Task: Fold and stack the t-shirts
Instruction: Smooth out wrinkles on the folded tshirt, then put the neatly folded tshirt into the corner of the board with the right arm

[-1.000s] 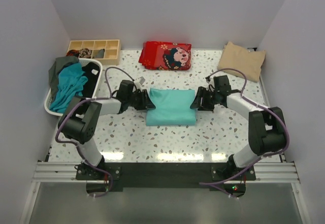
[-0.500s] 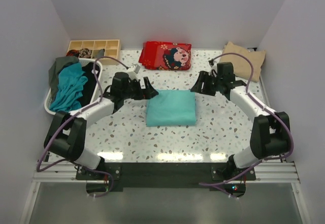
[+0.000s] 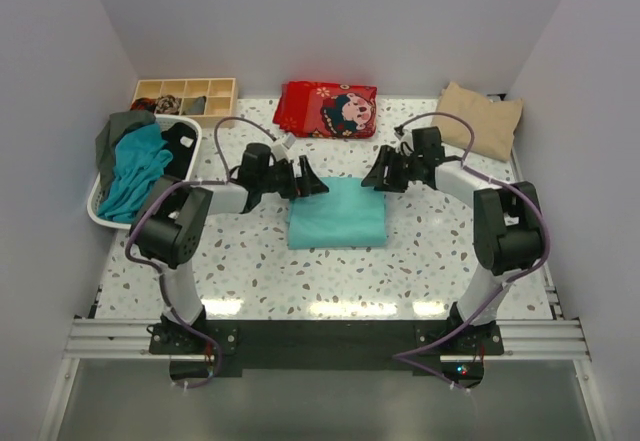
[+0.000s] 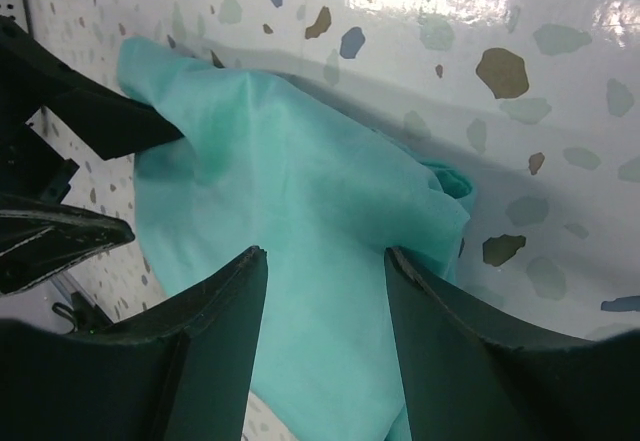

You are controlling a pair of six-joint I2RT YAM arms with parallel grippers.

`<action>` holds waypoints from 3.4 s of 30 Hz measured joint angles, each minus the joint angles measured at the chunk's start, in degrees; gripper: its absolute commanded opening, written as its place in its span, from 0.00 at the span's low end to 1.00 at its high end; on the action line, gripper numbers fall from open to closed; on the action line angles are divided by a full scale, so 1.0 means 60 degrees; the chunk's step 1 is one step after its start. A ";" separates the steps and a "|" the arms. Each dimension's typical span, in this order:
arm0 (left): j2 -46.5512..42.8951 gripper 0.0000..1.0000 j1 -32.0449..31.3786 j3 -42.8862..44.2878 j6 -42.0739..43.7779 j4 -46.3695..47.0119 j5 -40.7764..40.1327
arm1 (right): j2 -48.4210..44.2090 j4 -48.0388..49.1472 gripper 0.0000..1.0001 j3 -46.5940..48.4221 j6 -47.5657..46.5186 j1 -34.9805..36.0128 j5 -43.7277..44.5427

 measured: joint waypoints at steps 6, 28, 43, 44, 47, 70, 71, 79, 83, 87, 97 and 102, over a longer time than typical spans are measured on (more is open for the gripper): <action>0.0098 0.93 0.0117 -0.0025 0.0120 0.0029 -0.0149 | 0.0313 -0.0040 0.55 0.0000 -0.0229 0.0007 0.0444; -0.2517 0.96 0.0386 -0.0597 0.1428 -0.2175 -0.2852 | -0.0393 -0.1184 0.69 0.0714 -0.1239 -0.0011 0.1610; -0.2696 0.96 -0.0911 -0.1974 0.1428 -0.2532 -0.3060 | -0.1228 -0.1938 0.70 -0.0911 -0.1399 -0.0015 0.1392; -0.2626 0.96 -0.1016 -0.1974 0.1432 -0.2532 -0.3071 | -0.1228 -0.1942 0.70 -0.0969 -0.1399 -0.0015 0.1366; -0.2422 0.96 -0.1195 -0.1971 0.1432 -0.2419 -0.3082 | -0.1220 -0.1916 0.71 -0.1118 -0.1388 -0.0015 0.1184; -0.1989 0.90 -0.1253 -0.2437 0.1140 -0.0554 -0.2601 | 0.1322 0.0601 0.17 -0.0809 -0.0011 0.1308 -0.1912; -0.1971 0.90 -0.1253 -0.2441 0.1133 -0.0514 -0.2579 | 0.1417 0.0754 0.08 -0.0809 0.0026 0.1453 -0.1953; -0.1934 0.92 -0.1253 -0.2503 0.1002 -0.0302 -0.2517 | 0.1588 0.0976 0.00 -0.0856 0.0670 0.1803 -0.1515; -0.1974 0.97 -0.1271 -0.2481 0.1002 -0.0379 -0.2586 | 0.0976 0.0080 0.00 -0.0576 0.0313 0.1840 0.0313; -0.2208 0.98 -0.1326 -0.2364 0.1013 -0.0987 -0.2987 | 0.0594 -0.0965 0.00 0.0364 -0.0124 0.1541 0.2361; -0.2404 0.98 -0.1326 -0.1683 0.1264 -0.2142 -0.3260 | 0.1730 -0.2743 0.00 0.5300 -0.1137 -0.0127 0.4969; -0.2408 0.98 -0.1326 -0.1636 0.1370 -0.2135 -0.3122 | 0.3162 -0.3821 0.00 0.8138 -0.1847 -0.0619 0.5967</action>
